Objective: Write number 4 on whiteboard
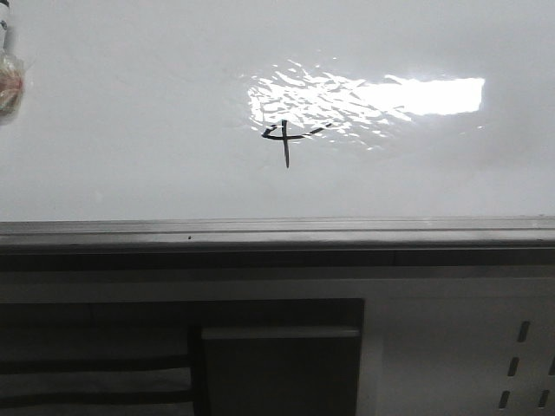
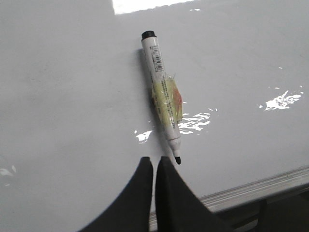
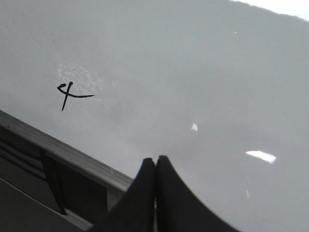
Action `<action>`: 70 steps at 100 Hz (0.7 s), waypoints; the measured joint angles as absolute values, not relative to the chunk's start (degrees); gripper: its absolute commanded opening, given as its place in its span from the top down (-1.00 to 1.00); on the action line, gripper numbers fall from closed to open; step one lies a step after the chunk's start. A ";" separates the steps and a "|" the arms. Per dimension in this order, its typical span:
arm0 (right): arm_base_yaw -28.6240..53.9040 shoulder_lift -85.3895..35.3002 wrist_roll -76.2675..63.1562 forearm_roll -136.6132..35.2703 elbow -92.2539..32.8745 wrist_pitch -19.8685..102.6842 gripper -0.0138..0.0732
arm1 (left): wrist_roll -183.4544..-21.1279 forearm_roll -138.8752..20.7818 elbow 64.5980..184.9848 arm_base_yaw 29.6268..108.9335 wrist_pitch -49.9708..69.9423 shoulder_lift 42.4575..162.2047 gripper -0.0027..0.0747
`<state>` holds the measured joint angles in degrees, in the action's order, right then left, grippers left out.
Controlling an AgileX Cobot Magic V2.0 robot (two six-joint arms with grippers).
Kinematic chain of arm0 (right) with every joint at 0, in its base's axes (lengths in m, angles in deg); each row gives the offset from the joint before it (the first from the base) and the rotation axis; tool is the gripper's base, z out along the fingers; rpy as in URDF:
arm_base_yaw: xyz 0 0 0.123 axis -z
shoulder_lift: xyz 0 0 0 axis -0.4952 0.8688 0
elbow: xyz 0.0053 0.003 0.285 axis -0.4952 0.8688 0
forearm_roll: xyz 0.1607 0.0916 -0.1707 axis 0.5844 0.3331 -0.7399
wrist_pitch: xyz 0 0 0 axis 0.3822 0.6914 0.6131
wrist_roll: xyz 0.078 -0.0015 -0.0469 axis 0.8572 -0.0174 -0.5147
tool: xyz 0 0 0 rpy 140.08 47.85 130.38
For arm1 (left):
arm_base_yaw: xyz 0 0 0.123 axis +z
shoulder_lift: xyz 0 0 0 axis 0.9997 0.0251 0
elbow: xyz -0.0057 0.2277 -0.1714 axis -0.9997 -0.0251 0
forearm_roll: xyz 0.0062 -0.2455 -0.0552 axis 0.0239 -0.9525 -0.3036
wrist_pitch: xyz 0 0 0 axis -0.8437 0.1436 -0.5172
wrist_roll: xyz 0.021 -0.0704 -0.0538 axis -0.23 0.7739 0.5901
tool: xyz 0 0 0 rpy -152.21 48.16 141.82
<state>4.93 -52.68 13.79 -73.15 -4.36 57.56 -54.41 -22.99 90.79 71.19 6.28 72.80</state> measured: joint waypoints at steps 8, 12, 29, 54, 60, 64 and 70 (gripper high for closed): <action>4.93 -52.68 13.79 -73.15 -4.36 57.66 0.85 | -54.41 -23.08 90.79 71.19 6.28 72.80 0.98; 4.93 -52.68 13.79 -73.15 -4.36 57.66 0.85 | -54.41 -23.08 90.79 71.19 6.32 72.80 0.98; 4.93 -52.68 13.90 -73.15 -4.36 57.66 0.85 | -54.41 -23.11 90.29 71.19 6.96 72.33 0.98; 4.93 -52.81 13.90 -73.15 -4.36 57.79 0.85 | -54.41 -26.40 80.83 78.31 10.75 59.54 0.98; 4.93 -52.81 13.90 -73.15 -4.36 57.79 0.85 | -54.41 -28.48 77.86 80.52 10.76 55.93 0.98; 4.93 -52.81 13.90 -73.15 -4.36 57.79 0.85 | -54.41 -29.69 75.74 81.98 10.76 53.46 0.98; 4.93 -52.81 13.90 -73.15 -4.36 57.79 0.85 | -54.41 -31.49 73.12 83.67 11.21 50.17 0.98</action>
<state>4.93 -52.81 13.90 -73.15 -4.36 57.79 -54.41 -31.49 73.12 83.67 11.21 50.17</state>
